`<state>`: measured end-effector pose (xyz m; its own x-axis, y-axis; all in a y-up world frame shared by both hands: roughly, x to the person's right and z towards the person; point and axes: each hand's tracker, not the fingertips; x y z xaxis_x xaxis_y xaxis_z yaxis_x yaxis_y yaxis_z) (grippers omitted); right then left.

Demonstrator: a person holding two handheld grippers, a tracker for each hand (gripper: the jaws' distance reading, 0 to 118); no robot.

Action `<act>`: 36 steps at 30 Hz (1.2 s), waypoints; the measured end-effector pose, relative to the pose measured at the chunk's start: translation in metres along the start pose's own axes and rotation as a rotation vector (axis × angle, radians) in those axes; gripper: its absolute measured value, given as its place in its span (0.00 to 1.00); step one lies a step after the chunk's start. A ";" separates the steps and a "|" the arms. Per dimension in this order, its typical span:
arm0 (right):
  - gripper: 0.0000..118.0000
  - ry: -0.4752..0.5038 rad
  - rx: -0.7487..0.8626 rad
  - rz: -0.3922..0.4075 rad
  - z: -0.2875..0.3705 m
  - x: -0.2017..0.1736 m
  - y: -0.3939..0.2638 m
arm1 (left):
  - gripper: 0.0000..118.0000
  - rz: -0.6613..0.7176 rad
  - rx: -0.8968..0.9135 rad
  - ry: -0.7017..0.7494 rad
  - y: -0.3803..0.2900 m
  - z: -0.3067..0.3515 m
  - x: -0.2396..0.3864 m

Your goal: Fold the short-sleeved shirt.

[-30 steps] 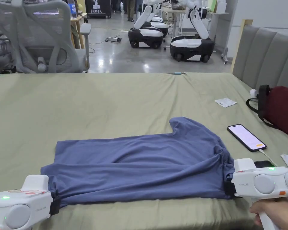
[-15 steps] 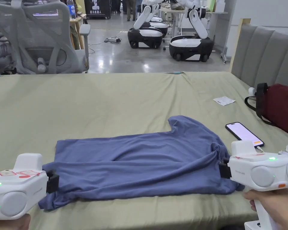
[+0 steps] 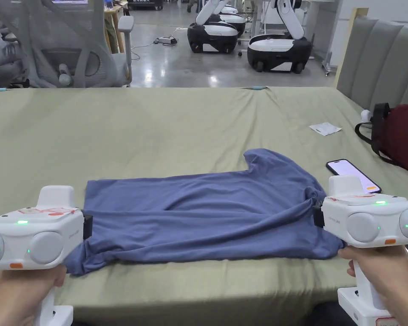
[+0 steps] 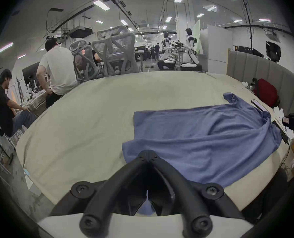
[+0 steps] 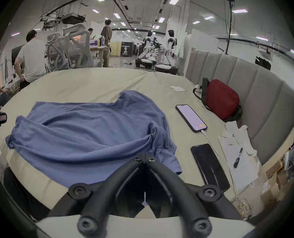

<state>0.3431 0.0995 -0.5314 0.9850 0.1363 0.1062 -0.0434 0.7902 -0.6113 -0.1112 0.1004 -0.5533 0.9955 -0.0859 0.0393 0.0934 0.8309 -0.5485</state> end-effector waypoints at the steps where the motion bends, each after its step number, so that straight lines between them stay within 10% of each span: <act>1: 0.00 -0.004 0.000 0.000 -0.002 0.000 0.001 | 0.00 -0.002 0.010 0.004 0.005 -0.004 0.001; 10: 0.00 0.035 -0.019 -0.027 -0.022 -0.010 0.005 | 0.01 0.055 -0.038 0.065 0.093 -0.107 -0.001; 15: 0.00 0.052 -0.031 -0.029 -0.038 -0.016 0.007 | 0.68 0.082 -0.157 0.111 0.116 -0.182 -0.001; 18: 0.00 0.060 -0.039 -0.021 -0.044 -0.018 0.009 | 0.84 0.081 -0.185 0.127 0.114 -0.210 -0.002; 24: 0.00 0.063 -0.048 -0.002 -0.057 -0.019 0.016 | 0.77 0.056 -0.279 0.142 0.092 -0.243 0.001; 29: 0.00 0.065 -0.042 0.011 -0.065 -0.018 0.028 | 0.01 0.049 -0.257 0.081 0.084 -0.239 0.011; 36: 0.01 0.089 -0.013 0.000 -0.121 -0.005 0.094 | 0.01 0.066 -0.258 0.064 0.088 -0.237 0.013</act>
<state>0.3540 0.1006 -0.6848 0.9960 0.0821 0.0360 -0.0420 0.7822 -0.6216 -0.0938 0.0417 -0.7991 0.9957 -0.0775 -0.0516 0.0135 0.6689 -0.7432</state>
